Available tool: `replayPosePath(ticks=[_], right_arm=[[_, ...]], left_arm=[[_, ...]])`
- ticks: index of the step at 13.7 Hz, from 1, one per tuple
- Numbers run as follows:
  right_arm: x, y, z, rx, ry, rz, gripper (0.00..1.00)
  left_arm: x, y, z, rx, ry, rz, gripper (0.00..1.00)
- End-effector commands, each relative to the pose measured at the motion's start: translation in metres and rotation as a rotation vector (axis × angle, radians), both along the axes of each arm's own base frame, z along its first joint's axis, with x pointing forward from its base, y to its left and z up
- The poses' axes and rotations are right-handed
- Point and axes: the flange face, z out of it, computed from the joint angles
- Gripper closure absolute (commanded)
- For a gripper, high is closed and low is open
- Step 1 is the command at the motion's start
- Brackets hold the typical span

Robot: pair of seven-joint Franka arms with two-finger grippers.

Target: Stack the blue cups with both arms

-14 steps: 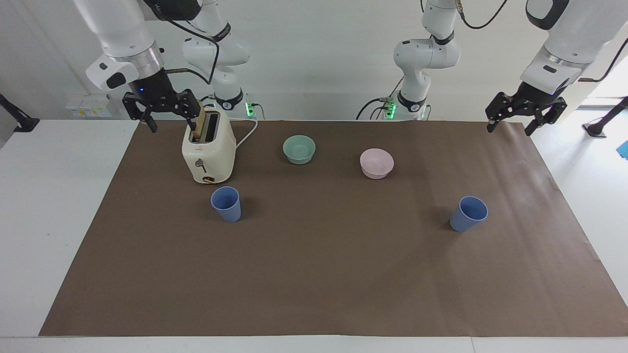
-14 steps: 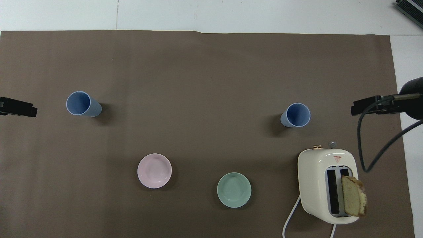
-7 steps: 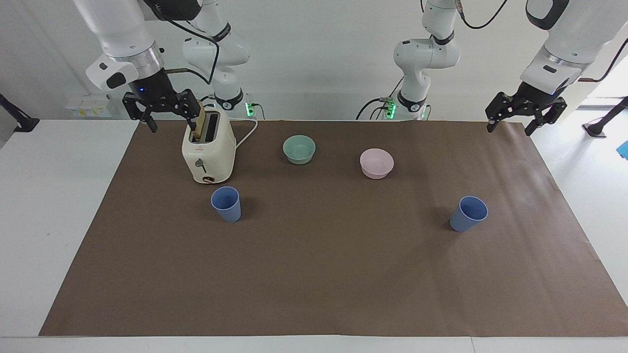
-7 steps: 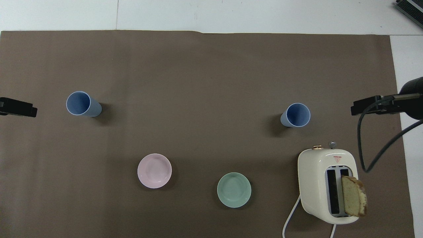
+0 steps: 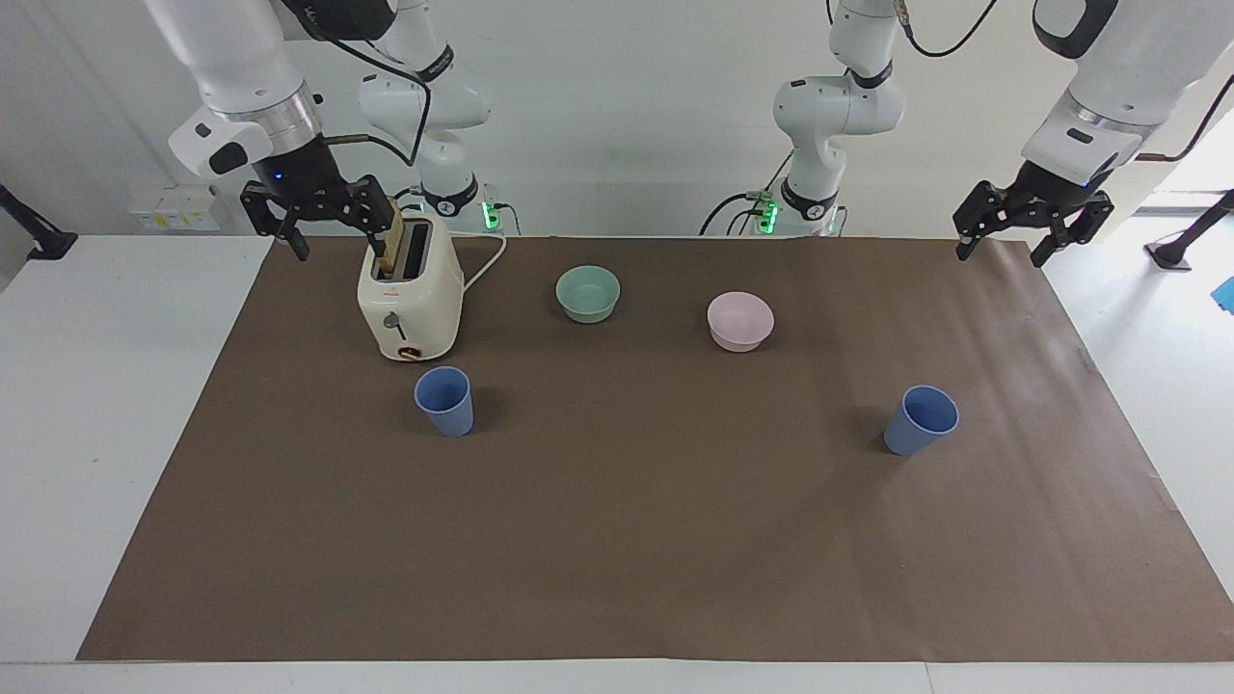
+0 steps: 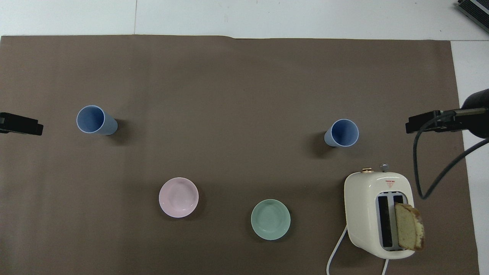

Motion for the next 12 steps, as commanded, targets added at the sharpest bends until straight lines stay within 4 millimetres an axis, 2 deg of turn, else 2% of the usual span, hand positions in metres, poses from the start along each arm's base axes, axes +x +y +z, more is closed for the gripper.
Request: replayPosePath(ticks=[1, 6, 10, 12], right_arm=[[0.000, -0.001, -0.001, 0.007, 0.008, -0.011, 0.00], [0.000, -0.001, -0.001, 0.007, 0.007, -0.011, 0.00], [0.000, -0.001, -0.001, 0.007, 0.007, -0.011, 0.00], [0.000, -0.001, -0.001, 0.007, 0.007, -0.011, 0.00]], left_arm=[[-0.005, 0.000, 0.005, -0.005, 0.009, 0.000, 0.00], [-0.004, -0.003, 0.005, -0.006, 0.006, -0.003, 0.00], [-0.002, 0.003, 0.005, -0.007, -0.009, 0.009, 0.00], [-0.002, 0.004, -0.003, -0.007, 0.003, 0.012, 0.00]])
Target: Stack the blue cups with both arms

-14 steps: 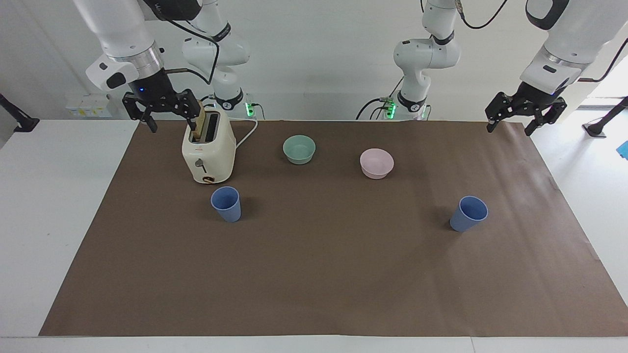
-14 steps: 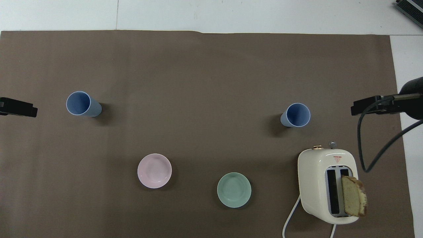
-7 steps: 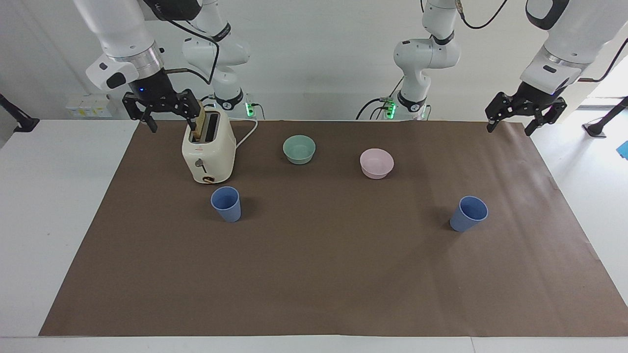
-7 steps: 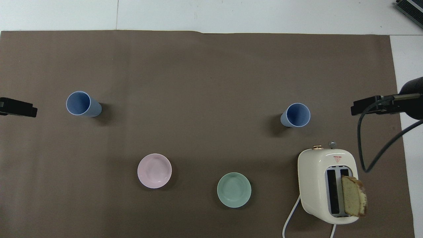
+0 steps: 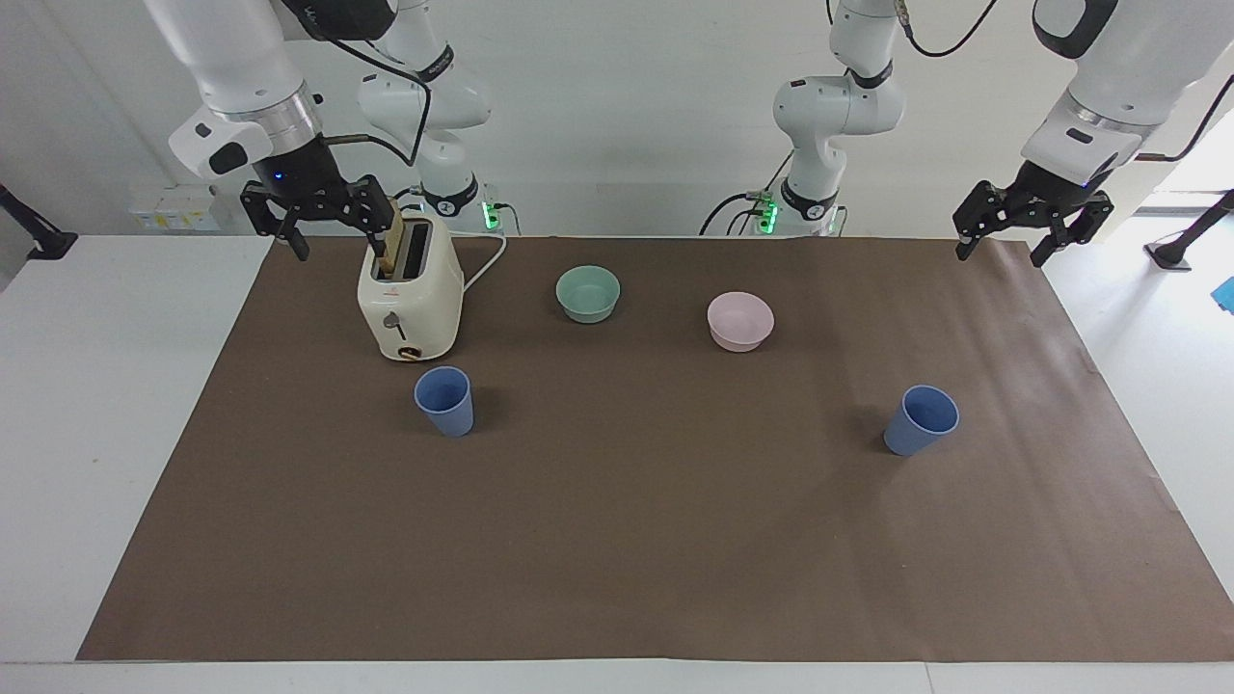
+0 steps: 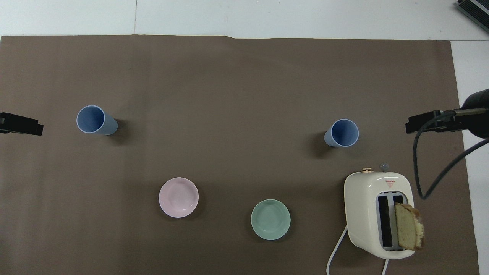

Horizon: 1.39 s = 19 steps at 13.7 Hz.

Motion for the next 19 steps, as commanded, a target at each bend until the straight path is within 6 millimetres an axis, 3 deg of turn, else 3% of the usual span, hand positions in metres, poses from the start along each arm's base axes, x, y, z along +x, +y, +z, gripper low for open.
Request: replayPosePath(ticks=[1, 8, 13, 19], right_arm=[[0.000, -0.001, -0.001, 0.007, 0.007, -0.011, 0.00], [0.000, -0.001, -0.001, 0.007, 0.007, -0.011, 0.00], [0.000, -0.001, -0.001, 0.007, 0.007, -0.011, 0.00], [0.000, -0.001, -0.001, 0.007, 0.007, -0.011, 0.00]], left_arm=[[-0.001, 0.003, -0.005, -0.007, 0.000, 0.013, 0.00], [0.013, 0.015, -0.060, -0.007, -0.015, 0.025, 0.00], [0.024, 0.019, -0.117, -0.002, -0.048, -0.009, 0.00], [0.057, 0.029, -0.186, -0.001, -0.069, -0.007, 0.00]])
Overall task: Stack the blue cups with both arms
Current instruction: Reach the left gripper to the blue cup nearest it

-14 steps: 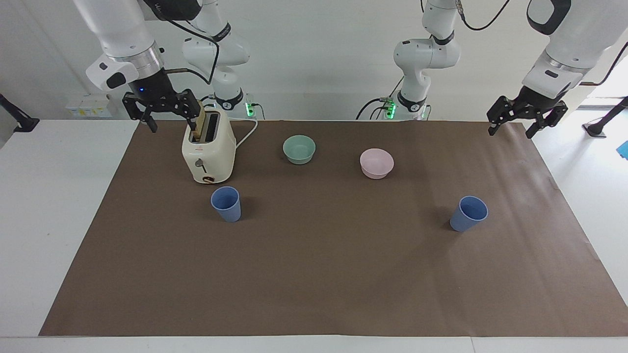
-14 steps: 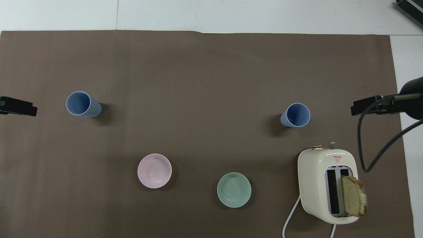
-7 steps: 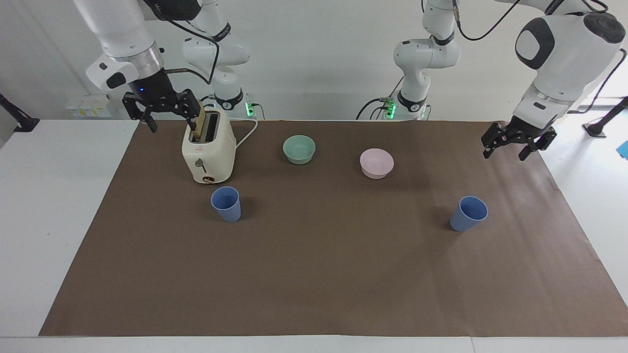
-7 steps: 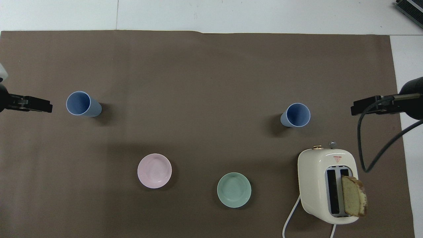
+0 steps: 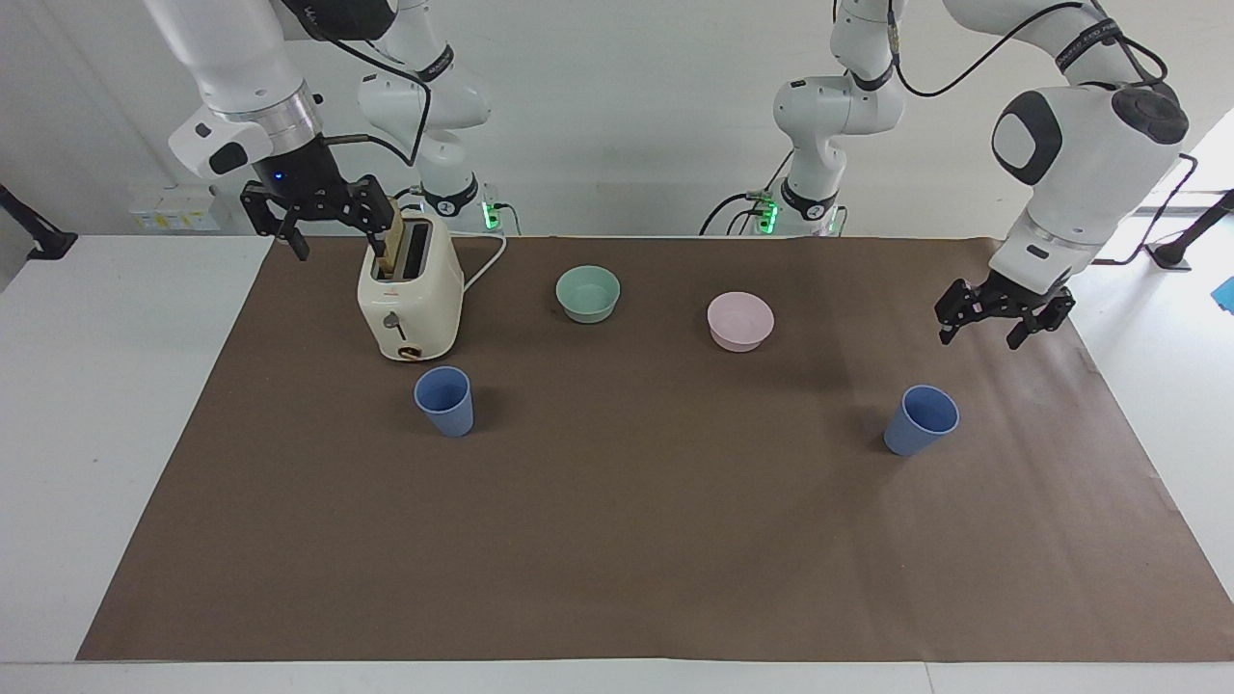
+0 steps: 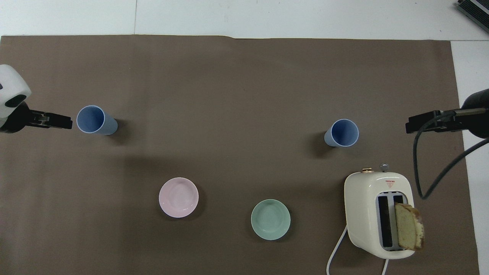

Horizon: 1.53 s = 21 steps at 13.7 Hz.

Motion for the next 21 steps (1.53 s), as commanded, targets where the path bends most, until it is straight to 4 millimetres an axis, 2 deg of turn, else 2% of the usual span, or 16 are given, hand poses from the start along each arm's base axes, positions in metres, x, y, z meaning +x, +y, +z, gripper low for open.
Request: replayPosePath(ticks=[1, 4, 6, 8, 14, 16, 17, 19, 21], right_arm=[[0.000, -0.001, -0.001, 0.007, 0.007, -0.011, 0.00], [-0.001, -0.003, -0.001, 0.005, 0.010, -0.016, 0.00], [0.000, -0.015, -0.001, 0.005, 0.010, -0.037, 0.00], [0.000, -0.014, -0.001, 0.005, 0.010, -0.034, 0.00], [0.000, -0.014, -0.001, 0.005, 0.008, -0.034, 0.00], [0.000, -0.014, -0.001, 0.005, 0.008, -0.034, 0.00], [0.000, -0.014, -0.001, 0.005, 0.008, -0.034, 0.00], [0.000, -0.014, -0.001, 0.005, 0.008, -0.036, 0.00], [0.000, -0.014, -0.001, 0.005, 0.008, -0.034, 0.00]], left_arm=[[0.009, 0.004, -0.029, -0.014, -0.017, -0.013, 0.00], [0.016, 0.008, -0.058, -0.018, -0.032, -0.010, 0.00], [0.022, 0.013, -0.073, -0.019, -0.043, -0.020, 0.00], [0.024, 0.012, -0.087, -0.027, -0.038, -0.013, 0.00], [0.015, 0.011, -0.109, -0.037, -0.023, -0.002, 0.00], [0.015, 0.008, -0.110, -0.044, -0.020, 0.001, 0.03], [0.015, 0.007, -0.110, -0.045, -0.019, 0.002, 0.16], [0.015, 0.005, -0.109, -0.045, -0.019, -0.004, 0.60], [0.016, 0.004, -0.109, -0.046, -0.015, 0.003, 0.92]])
